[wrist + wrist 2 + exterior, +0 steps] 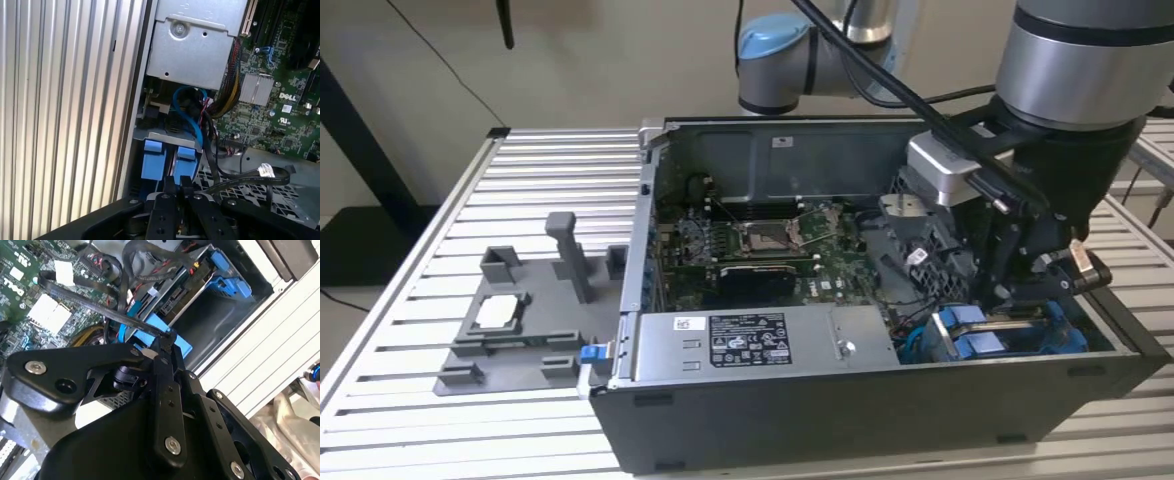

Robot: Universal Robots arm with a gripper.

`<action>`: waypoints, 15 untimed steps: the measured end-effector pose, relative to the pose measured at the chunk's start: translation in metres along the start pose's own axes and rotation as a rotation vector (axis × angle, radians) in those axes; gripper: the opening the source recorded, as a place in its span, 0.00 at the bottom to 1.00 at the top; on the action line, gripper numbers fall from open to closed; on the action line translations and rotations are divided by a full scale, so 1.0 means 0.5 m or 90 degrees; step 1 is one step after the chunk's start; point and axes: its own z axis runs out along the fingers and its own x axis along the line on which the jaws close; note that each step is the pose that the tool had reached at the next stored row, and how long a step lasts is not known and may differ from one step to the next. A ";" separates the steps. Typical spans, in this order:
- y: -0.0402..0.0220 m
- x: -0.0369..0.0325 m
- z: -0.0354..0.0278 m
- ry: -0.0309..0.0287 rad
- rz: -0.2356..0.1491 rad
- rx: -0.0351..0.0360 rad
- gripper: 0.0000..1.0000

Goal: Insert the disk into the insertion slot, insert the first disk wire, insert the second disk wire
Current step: 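Insert the second disk wire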

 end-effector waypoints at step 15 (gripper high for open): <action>-0.062 0.034 0.021 -0.0242 0.002 -0.0408 0.16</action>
